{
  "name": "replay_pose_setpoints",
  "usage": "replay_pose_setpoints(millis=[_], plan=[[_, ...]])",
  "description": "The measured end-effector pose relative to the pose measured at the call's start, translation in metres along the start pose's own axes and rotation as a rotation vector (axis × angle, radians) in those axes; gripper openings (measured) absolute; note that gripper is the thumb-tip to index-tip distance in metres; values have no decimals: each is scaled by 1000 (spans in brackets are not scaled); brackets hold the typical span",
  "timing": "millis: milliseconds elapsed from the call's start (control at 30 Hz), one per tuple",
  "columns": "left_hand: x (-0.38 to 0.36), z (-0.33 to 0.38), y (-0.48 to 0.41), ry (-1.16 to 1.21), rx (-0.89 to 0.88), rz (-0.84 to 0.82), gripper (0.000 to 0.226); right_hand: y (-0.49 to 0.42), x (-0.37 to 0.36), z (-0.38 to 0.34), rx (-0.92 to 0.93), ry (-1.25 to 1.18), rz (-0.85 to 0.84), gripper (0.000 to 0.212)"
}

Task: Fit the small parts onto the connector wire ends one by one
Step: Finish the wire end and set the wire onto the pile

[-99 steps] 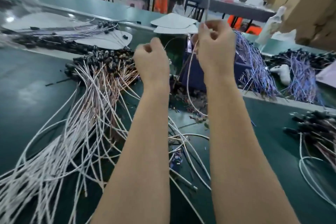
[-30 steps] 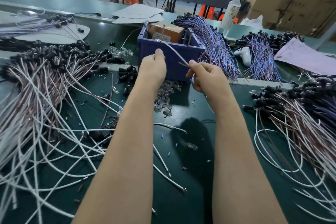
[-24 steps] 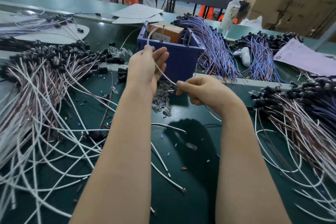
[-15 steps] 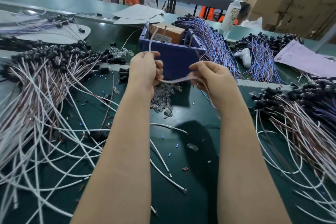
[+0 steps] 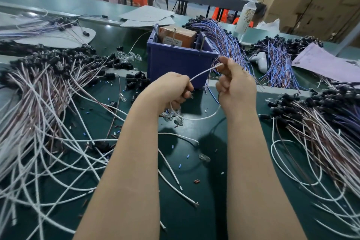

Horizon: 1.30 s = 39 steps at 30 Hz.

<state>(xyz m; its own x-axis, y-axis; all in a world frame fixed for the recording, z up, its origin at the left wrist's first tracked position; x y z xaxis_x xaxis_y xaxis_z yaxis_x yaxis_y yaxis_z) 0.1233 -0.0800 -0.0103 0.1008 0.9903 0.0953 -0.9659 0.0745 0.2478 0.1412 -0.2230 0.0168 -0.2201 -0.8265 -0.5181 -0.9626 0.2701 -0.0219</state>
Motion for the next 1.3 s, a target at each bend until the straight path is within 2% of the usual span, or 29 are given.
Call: replay_pose_setpoints(millis=[133, 300, 367, 467, 600, 700, 800, 867, 1000, 1167, 1300], plan=[[1, -2, -1, 10, 21, 10, 25, 1, 0, 4, -43, 23, -14, 26], [-2, -1, 0, 14, 19, 0, 26, 3, -4, 2, 53, 136, -61, 10], [0, 0, 1, -21, 12, 17, 26, 2, -4, -2, 107, 172, -45, 11], [5, 8, 3, -95, -78, 78, 24, 2, -3, -3, 149, 264, -20, 16], [9, 25, 4, -186, -292, 174, 19, 3, -9, 6, 101, 304, -71, 22], [14, 26, 3, -163, -322, 234, 20, 2, -9, 9, 79, 337, -81, 20], [16, 27, 4, -160, -333, 247, 20, 4, -14, 7, 157, 485, -100, 11], [15, 28, 5, -160, -338, 230, 21, 3, -15, 6, 207, 540, -82, 13], [11, 29, 7, -166, -344, 199, 20, 1, -11, 5, 204, 486, -43, 22], [8, 29, 9, -189, -331, 178, 20, 2, -5, 5, 174, 434, 14, 24], [7, 26, 8, -196, -303, 156, 22, 4, -5, 8, 89, 263, -6, 23]])
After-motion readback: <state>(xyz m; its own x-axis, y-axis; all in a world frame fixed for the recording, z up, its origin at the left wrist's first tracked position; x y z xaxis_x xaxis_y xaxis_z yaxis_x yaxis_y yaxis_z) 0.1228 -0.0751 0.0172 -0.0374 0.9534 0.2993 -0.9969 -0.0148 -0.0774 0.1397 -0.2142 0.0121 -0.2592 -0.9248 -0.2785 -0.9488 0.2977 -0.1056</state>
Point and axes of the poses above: each hand's wrist, its own y-axis away from the middle knuckle, its own x-axis out of the back of the hand, z = x × y, the point moved 9 cm from there along -y, towards the middle knuckle, and after that the axes turned 4 degrees about z, right-handed, at the moved point
